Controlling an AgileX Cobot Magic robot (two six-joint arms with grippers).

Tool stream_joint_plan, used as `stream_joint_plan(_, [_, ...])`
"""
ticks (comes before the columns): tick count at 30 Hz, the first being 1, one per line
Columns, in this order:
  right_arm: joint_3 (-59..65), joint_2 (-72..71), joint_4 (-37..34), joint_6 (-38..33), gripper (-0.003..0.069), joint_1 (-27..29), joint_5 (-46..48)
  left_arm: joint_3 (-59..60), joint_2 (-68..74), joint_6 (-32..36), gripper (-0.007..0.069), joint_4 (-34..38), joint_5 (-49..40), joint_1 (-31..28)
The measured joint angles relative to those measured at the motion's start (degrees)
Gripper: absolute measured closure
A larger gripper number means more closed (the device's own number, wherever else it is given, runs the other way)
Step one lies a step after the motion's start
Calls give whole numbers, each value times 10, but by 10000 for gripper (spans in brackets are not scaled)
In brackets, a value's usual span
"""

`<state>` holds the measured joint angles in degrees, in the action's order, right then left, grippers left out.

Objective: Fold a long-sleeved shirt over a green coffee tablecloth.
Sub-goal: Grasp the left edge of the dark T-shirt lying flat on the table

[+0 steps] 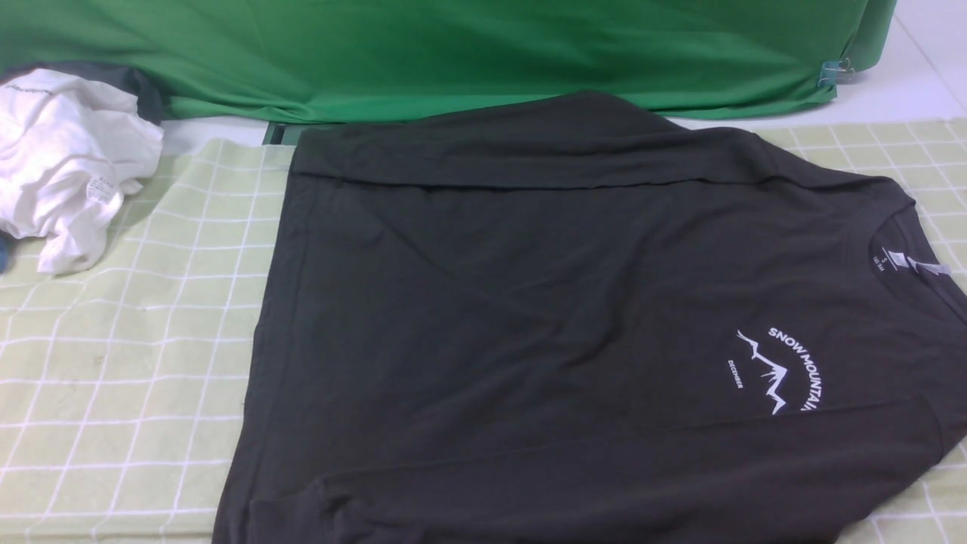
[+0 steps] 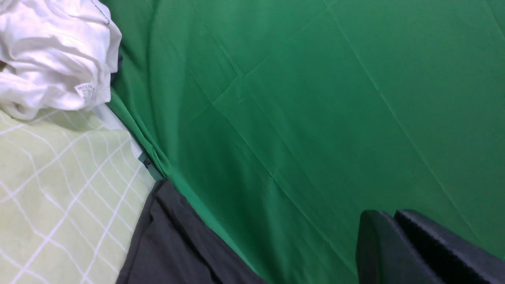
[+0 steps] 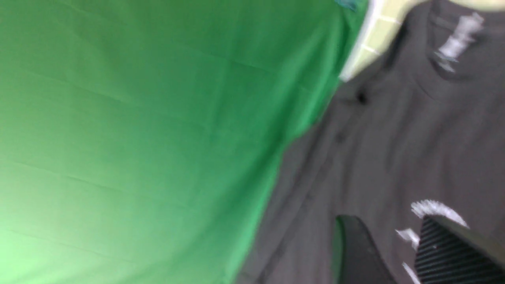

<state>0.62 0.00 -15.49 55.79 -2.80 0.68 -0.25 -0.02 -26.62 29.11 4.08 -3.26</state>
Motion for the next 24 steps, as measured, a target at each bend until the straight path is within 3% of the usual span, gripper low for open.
stream_joint_plan(4, [0, 0, 7, -22, 596, -14, -134, -89, 30, -1, 589, -66, -102, 0])
stream_joint_plan(9, [-71, 12, 22, -116, 659, -48, -144, -247, 148, 39, 589, -147, -275, 0])
stream_joint_plan(11, [-123, 38, 24, -174, 662, -66, -97, -324, 228, 94, 589, -158, -366, 0])
stream_joint_plan(17, [-345, 201, 26, -376, 664, -111, 255, -433, 504, 291, 589, -90, -562, 0])
stream_joint_plan(20, [-414, 279, 27, -464, 659, -114, 398, -430, 607, 329, 589, -39, -613, 0])
stream_joint_plan(24, [-454, 354, 28, -527, 655, -114, 507, -410, 694, 350, 588, -22, -620, 9])
